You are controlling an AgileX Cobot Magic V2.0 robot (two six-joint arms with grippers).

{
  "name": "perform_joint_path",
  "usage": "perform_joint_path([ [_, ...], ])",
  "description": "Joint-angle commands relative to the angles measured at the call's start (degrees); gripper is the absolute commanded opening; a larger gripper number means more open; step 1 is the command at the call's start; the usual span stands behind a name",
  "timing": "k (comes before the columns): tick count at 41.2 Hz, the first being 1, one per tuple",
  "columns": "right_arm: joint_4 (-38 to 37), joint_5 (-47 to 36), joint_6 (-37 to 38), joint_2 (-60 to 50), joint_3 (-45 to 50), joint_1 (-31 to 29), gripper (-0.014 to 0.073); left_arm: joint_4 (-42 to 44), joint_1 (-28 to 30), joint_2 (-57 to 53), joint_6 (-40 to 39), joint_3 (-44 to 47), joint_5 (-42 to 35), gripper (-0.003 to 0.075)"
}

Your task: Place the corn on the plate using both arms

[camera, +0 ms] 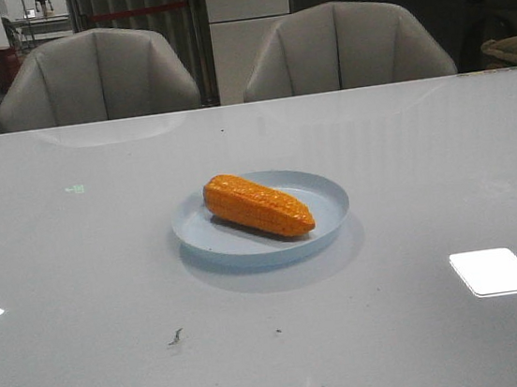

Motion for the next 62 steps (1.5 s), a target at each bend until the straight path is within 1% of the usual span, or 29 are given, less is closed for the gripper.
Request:
perform_joint_path([
  [1, 0.34, -4.05, -0.02, -0.27, -1.57, -0.27, 0.0559, -0.88, -0.42, -0.31, -0.53, -1.77, -4.78, 0.0238],
  [4, 0.34, -4.05, -0.02, -0.27, -1.57, -0.27, 0.0559, -1.05, -0.42, -0.31, -0.53, -1.77, -4.78, 0.0199],
  [8, 0.34, -4.05, -0.02, -0.27, -1.57, -0.27, 0.0559, -2.08, -0.42, -0.31, -0.53, -1.77, -4.51, 0.0085],
  [10, 0.34, -4.05, -0.02, -0.27, -1.57, -0.27, 0.0559, -2.29, -0.42, -0.31, -0.53, -1.77, -4.07, 0.0101],
  [31, 0.34, -4.10, -0.02, -0.26, -1.57, -0.27, 0.0559, -2.39, -0.42, 0.77, -0.53, -1.77, -4.43, 0.0094],
  [37, 0.34, -4.10, -0.02, -0.26, -1.57, -0.27, 0.0559, -4.32, -0.42, 0.77, -0.53, -1.65, -4.60, 0.0094],
  [39, 0.34, -4.15, -0.02, -0.26, -1.57, -0.27, 0.0559, -3.52, -0.42, 0.48, -0.53, -1.65, -4.29, 0.0094],
  [45, 0.34, -4.20, -0.02, -0.26, -1.57, -0.27, 0.0559, 2.83, -0.42, -5.18, -1.41, -0.64, -2.93, 0.0094],
  [50, 0.34, -4.20, -0.02, -0.26, -1.57, -0.27, 0.0559, 7.72, -0.42, -12.42, -9.21, 2.06, -2.93, 0.0094],
  [52, 0.34, -4.20, -0.02, -0.26, -1.57, -0.27, 0.0559, 8.65, -0.34, -15.02, -11.29, 3.41, -2.93, 0.0094],
  [62, 0.34, -4.20, -0.02, -0.26, -1.57, -0.27, 0.0559, 8.78, -0.34, -33.08, -11.30, 14.66, -2.93, 0.0094],
])
